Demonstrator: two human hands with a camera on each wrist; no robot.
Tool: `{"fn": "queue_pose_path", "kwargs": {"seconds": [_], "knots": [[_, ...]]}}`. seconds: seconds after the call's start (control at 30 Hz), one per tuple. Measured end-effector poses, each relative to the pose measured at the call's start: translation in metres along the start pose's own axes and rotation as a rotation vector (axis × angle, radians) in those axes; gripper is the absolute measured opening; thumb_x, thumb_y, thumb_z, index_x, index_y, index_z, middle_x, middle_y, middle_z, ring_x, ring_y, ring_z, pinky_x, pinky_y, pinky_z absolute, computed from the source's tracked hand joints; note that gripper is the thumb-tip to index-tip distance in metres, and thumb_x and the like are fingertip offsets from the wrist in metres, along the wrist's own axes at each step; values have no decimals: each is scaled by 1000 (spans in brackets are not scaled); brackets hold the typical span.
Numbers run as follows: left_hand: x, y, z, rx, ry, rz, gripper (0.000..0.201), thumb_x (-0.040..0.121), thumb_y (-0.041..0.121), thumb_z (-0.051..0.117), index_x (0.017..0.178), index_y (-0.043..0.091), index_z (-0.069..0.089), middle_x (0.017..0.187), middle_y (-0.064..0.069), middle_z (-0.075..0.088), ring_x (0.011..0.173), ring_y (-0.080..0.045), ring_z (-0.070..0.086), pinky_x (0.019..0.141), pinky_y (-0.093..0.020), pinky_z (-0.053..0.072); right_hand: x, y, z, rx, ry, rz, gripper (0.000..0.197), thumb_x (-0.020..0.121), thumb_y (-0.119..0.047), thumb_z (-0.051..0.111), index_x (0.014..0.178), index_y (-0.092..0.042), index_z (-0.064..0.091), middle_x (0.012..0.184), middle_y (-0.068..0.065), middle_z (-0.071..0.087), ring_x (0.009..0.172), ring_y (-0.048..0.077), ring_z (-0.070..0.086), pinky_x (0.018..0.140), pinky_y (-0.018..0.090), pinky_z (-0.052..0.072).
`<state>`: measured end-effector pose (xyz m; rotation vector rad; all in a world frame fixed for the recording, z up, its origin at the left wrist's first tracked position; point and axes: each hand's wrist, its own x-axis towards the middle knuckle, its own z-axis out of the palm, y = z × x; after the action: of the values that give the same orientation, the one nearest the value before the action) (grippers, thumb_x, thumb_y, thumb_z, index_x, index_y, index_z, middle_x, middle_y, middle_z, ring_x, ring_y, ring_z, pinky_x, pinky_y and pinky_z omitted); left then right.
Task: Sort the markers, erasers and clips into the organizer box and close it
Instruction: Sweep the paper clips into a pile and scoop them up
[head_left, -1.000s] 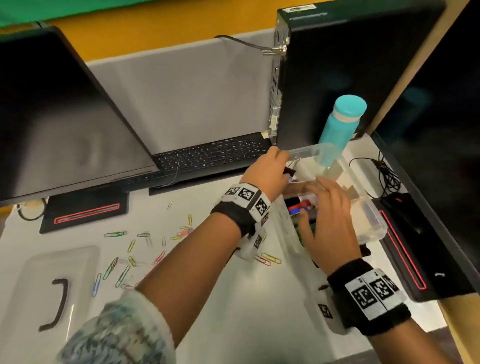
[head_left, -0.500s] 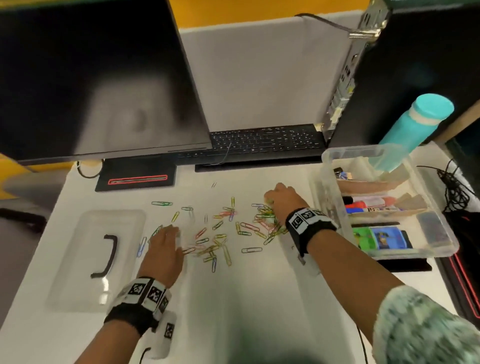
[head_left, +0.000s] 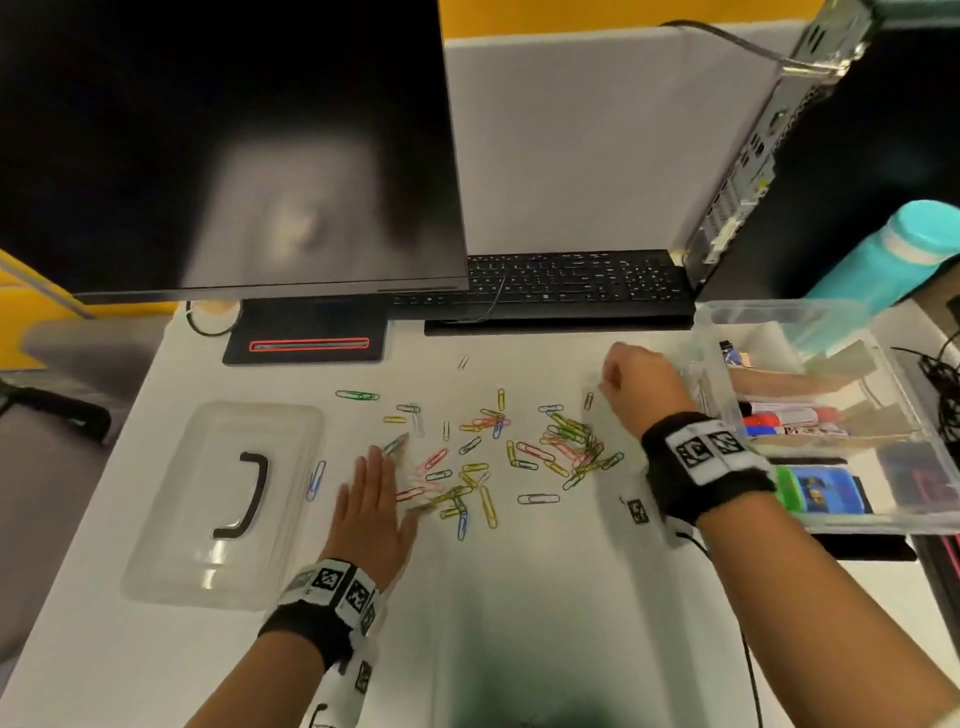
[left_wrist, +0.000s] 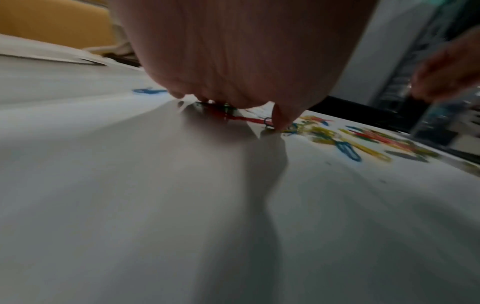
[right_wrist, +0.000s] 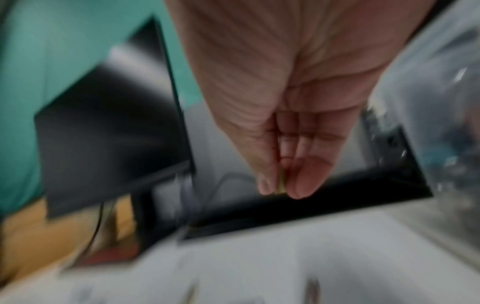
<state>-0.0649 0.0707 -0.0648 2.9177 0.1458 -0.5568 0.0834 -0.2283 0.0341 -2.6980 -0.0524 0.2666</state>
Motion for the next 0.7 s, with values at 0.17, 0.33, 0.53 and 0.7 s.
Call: {"fn": "queue_pose_path", "kwargs": {"seconds": [0.17, 0.33, 0.53, 0.7], "knots": [[8, 10, -4, -86, 12, 29, 85, 78, 67, -14, 141, 11, -28, 148, -5, -36, 139, -21, -29, 117, -36, -10, -20, 28, -72, 260, 398, 218, 7, 91, -12, 54, 96, -12, 58, 88, 5, 60, 82, 22, 56, 78, 29, 42], [11, -7, -3, -169, 40, -243, 77, 95, 49, 19, 146, 0, -11, 156, -23, -14, 145, -33, -14, 120, -40, -4, 1, 56, -88, 193, 326, 515, 18, 92, -12, 51, 104, -10, 65, 108, 15, 63, 106, 34, 57, 93, 41, 45], [11, -2, -3, -206, 72, -202, 78, 92, 53, 15, 148, 5, -7, 156, -23, -12, 146, -34, -10, 121, -43, -1, 5, 47, -90, 134, 184, 548, 32, 93, -8, 48, 123, -9, 60, 121, 20, 59, 113, 37, 53, 99, 43, 42], [11, -1, -11, -184, 89, -234, 80, 86, 54, 9, 149, 6, -6, 157, -19, -13, 146, -31, -10, 118, -41, -4, -51, 3, -54, 171, 462, 50, 28, 92, -9, 48, 118, -7, 58, 118, 16, 58, 107, 30, 55, 96, 38, 41]]}}
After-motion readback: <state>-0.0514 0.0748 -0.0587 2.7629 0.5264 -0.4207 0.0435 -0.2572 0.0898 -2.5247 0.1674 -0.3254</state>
